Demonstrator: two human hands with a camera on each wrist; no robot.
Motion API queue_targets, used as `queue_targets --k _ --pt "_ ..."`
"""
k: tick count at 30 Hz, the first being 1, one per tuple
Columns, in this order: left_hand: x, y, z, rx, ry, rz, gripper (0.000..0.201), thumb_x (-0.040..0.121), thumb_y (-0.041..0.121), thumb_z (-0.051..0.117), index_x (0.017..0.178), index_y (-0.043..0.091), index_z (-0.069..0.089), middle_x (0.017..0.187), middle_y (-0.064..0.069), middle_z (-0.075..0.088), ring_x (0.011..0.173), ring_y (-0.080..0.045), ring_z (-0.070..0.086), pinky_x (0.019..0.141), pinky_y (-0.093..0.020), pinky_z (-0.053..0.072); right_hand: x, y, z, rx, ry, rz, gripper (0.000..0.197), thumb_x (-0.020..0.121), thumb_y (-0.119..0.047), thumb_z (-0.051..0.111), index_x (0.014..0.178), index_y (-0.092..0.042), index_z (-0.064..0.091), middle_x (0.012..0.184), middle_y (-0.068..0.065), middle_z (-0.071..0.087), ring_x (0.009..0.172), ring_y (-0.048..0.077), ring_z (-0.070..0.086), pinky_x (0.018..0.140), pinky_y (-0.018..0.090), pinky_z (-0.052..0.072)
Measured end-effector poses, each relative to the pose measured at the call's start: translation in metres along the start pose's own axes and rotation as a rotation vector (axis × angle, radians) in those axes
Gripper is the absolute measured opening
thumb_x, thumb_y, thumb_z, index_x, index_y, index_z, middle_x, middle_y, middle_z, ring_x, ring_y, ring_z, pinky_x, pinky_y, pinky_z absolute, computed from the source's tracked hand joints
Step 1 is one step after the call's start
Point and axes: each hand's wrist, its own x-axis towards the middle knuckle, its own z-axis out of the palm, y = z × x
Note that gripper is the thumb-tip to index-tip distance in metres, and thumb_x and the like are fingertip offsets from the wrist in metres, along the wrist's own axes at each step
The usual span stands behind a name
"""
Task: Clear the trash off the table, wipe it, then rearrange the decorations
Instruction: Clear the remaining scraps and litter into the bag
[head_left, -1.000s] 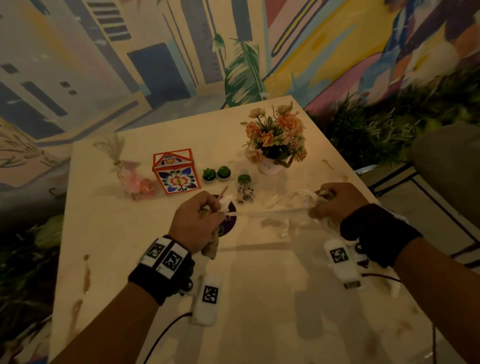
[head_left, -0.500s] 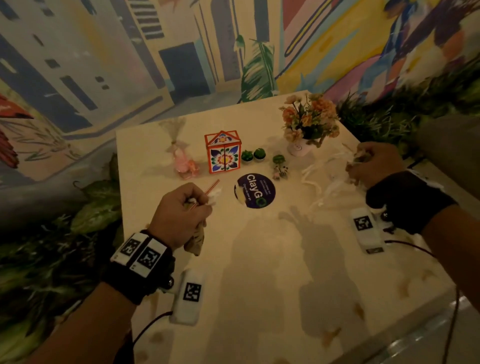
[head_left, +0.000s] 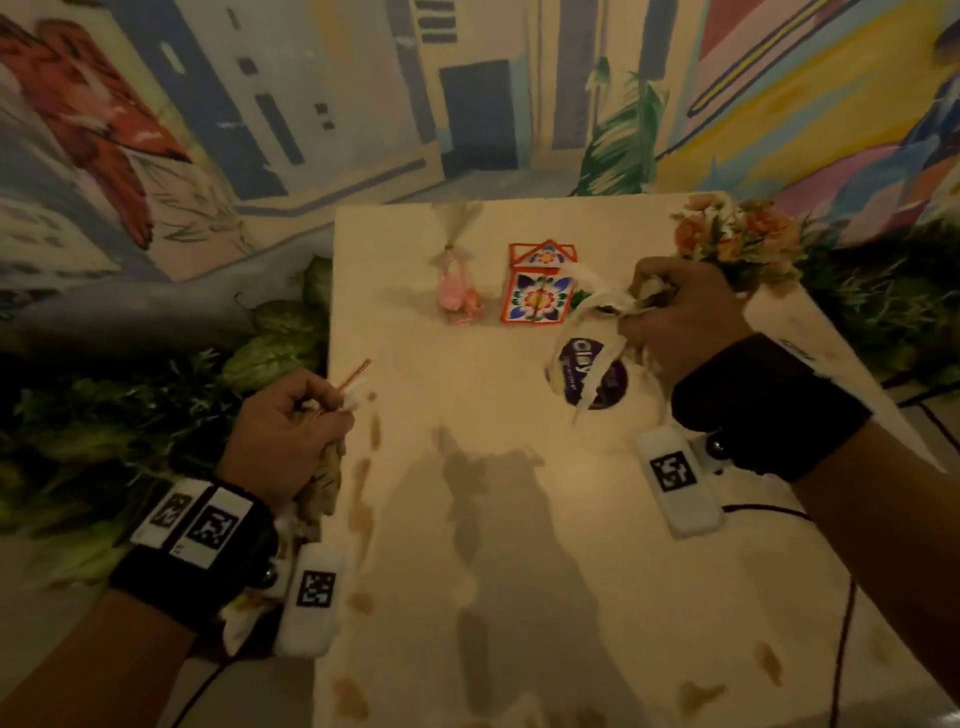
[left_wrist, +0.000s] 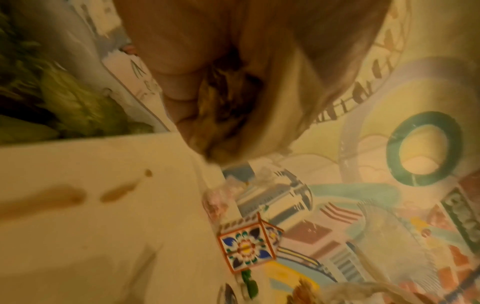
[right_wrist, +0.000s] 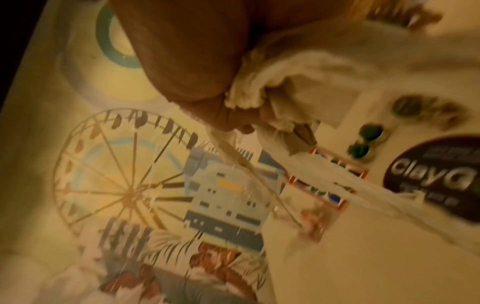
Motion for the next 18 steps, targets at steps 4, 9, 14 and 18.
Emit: queue_targets --k 4,9,14,18 --pt "0.0 -0.039 -0.052 0.064 0.092 -0.065 0.026 0.076 -0.003 0.069 0.066 0.016 0.055 0.051 -0.005 0.06 0.04 -0.011 0.053 0.051 -0.028 0.045 -0.008 -0.023 0.082 0.058 -0.147 0.0 0.045 0.068 0.017 0.062 0.067 -0.027 0.053 0.057 -0.017 0.048 0.05 -0.002 0.046 0.063 0.02 0.04" --pt "0.01 -0.098 -0.122 0.141 0.057 -0.132 0.021 0.079 0.002 0.068 0.069 0.014 0.054 0.064 -0.013 0.06 0.053 -0.019 0.058 0.057 -0.031 0.049 -0.031 -0.054 0.197 0.034 -0.348 -0.05 0.045 0.064 0.019 0.053 0.053 -0.021 0.036 0.057 -0.001 0.031 0.058 0.011 0.029 0.058 0.027 0.023" --pt "0.015 -0.162 -0.188 0.242 0.027 -0.169 0.022 0.081 0.005 0.068 0.069 0.016 0.052 0.061 -0.014 0.049 0.05 -0.024 0.043 0.042 -0.024 0.039 -0.063 -0.074 0.307 0.025 -0.44 0.021 0.044 0.062 0.009 0.056 0.047 -0.022 0.029 0.052 -0.005 0.024 0.054 0.012 0.023 0.056 0.025 0.021" --pt "0.019 -0.213 -0.212 0.248 -0.071 -0.278 0.021 0.08 0.005 0.066 0.07 0.016 0.052 0.056 -0.017 0.049 0.046 -0.024 0.044 0.047 -0.032 0.039 -0.085 -0.064 0.38 -0.004 -0.46 0.163 0.046 0.066 0.0 0.062 0.049 -0.026 0.028 0.053 -0.007 0.025 0.051 0.008 0.021 0.056 0.023 0.022"
